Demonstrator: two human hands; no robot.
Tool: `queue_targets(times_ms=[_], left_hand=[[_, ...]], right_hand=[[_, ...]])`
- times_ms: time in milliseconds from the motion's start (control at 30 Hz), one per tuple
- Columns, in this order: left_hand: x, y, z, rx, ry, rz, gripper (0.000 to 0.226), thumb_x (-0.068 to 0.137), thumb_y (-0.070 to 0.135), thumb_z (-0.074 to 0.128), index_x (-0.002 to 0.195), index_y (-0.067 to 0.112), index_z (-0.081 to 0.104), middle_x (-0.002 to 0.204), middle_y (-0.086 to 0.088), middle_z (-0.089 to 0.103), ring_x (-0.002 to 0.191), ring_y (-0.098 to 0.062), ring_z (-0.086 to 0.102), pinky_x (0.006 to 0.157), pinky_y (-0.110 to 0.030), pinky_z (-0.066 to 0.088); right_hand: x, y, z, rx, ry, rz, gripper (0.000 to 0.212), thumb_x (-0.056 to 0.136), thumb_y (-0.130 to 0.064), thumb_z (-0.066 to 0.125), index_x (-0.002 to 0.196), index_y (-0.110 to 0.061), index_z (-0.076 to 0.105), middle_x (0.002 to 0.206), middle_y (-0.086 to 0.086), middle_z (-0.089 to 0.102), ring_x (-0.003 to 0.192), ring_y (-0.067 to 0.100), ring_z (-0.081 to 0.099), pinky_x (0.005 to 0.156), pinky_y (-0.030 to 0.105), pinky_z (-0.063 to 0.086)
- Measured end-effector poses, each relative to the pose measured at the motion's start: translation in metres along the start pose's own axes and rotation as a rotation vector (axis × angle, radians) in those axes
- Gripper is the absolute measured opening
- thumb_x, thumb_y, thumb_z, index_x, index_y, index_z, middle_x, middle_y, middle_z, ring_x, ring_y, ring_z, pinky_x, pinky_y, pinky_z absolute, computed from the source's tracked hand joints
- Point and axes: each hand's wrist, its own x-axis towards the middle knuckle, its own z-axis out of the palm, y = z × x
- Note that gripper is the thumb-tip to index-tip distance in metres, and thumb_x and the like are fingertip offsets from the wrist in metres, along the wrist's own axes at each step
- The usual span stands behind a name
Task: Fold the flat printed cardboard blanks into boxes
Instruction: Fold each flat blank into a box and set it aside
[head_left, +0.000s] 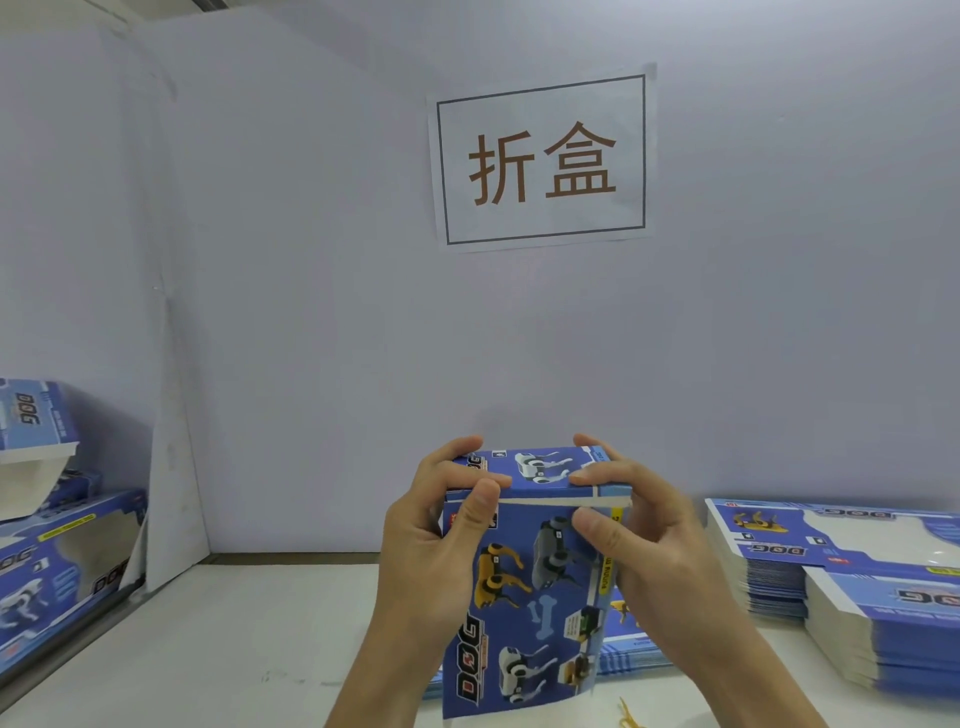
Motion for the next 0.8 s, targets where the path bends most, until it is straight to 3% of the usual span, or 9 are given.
queue_targets(times_ms=[133, 233, 400, 500, 633, 800], left_hand=[[0.0, 0.001, 0.003, 0.032, -0.012, -0.003, 0.024, 0.063, 0.044, 0.074, 0.086, 0.036, 0.074, 0.123, 0.023, 0.061, 0.121, -0.014, 0.061, 0.066, -0.035, 0.062], [0.0, 0.002, 0.005, 0.036, 0.008, 0.011, 0.025, 0.062, 0.044, 0.075, 0.086, 0.036, 0.075, 0.122, 0.021, 0.061, 0.122, -0.019, 0.06, 0.068, -0.033, 0.062], [0.001, 0.001, -0.001, 0.018, -0.011, -0.008, 0.023, 0.063, 0.042, 0.075, 0.085, 0.035, 0.075, 0.123, 0.02, 0.061, 0.125, -0.022, 0.058, 0.068, -0.037, 0.063], [0.001, 0.002, -0.004, -0.005, -0.038, -0.024, 0.023, 0.064, 0.039, 0.076, 0.085, 0.033, 0.076, 0.124, 0.02, 0.061, 0.125, -0.021, 0.058, 0.069, -0.039, 0.063], [0.002, 0.003, -0.002, -0.017, -0.004, -0.037, 0.025, 0.061, 0.04, 0.075, 0.085, 0.033, 0.076, 0.121, 0.02, 0.063, 0.124, -0.025, 0.059, 0.067, -0.036, 0.062], [0.002, 0.004, -0.004, 0.001, -0.015, -0.022, 0.025, 0.061, 0.042, 0.075, 0.085, 0.034, 0.076, 0.122, 0.02, 0.062, 0.121, -0.016, 0.061, 0.068, -0.035, 0.062]], right_hand=[[0.001, 0.002, 0.003, -0.138, 0.088, -0.1, 0.04, 0.08, -0.025, 0.07, 0.119, -0.035, 0.069, 0.143, -0.003, 0.054, 0.127, 0.029, 0.057, 0.076, 0.046, 0.062], [0.001, 0.002, 0.006, -0.144, 0.141, -0.146, 0.027, 0.078, -0.023, 0.068, 0.102, -0.034, 0.074, 0.141, -0.017, 0.052, 0.129, 0.026, 0.055, 0.075, 0.045, 0.062], [0.001, 0.005, 0.008, -0.096, 0.139, -0.135, 0.015, 0.074, -0.02, 0.068, 0.083, -0.029, 0.077, 0.137, -0.016, 0.056, 0.13, 0.027, 0.053, 0.075, 0.051, 0.061], [0.001, 0.005, 0.009, -0.09, 0.139, -0.143, 0.015, 0.073, -0.021, 0.069, 0.083, -0.028, 0.078, 0.136, -0.015, 0.056, 0.129, 0.029, 0.054, 0.073, 0.045, 0.062], [0.001, 0.006, 0.011, -0.121, 0.161, -0.182, 0.027, 0.077, -0.02, 0.069, 0.101, -0.031, 0.076, 0.138, -0.019, 0.054, 0.129, 0.029, 0.055, 0.071, 0.041, 0.062], [0.002, 0.007, 0.01, -0.09, 0.146, -0.171, 0.014, 0.075, -0.021, 0.07, 0.086, -0.027, 0.076, 0.137, -0.015, 0.056, 0.129, 0.033, 0.053, 0.071, 0.042, 0.062]])
